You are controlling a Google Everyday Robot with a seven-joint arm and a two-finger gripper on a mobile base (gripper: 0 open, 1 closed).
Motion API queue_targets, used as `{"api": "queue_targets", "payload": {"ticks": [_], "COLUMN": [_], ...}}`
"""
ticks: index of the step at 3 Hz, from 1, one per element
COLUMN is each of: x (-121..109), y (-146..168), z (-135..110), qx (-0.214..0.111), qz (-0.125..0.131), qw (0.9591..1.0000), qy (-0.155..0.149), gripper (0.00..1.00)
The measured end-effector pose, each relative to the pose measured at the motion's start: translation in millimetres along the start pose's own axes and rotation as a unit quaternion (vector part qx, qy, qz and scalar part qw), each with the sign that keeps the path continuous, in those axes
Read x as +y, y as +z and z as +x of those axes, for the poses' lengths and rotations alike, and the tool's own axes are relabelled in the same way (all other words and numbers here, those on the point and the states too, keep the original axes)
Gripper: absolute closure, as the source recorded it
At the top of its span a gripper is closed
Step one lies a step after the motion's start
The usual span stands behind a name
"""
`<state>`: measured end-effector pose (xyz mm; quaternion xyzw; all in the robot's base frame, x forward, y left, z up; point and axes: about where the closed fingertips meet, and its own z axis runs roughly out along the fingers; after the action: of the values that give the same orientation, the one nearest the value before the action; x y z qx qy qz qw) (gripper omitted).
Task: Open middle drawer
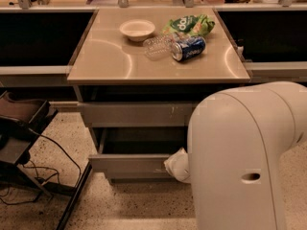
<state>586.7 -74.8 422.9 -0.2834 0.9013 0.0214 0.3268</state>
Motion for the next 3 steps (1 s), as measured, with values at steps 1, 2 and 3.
{"api": "queue_targets", "payload": {"ticks": [1,2,3], "x": [1,5,5], "y": [0,-6,-12], "z": [3,2,3], "qx": [0.001,-0.005,-0.012], "qz": [-0.004,-0.006,-0.005], "qw": [1.0,1.0,0.9999], "qy": [0.0,-0.006,-0.009], "gripper": [1.0,1.0,1.0]}}
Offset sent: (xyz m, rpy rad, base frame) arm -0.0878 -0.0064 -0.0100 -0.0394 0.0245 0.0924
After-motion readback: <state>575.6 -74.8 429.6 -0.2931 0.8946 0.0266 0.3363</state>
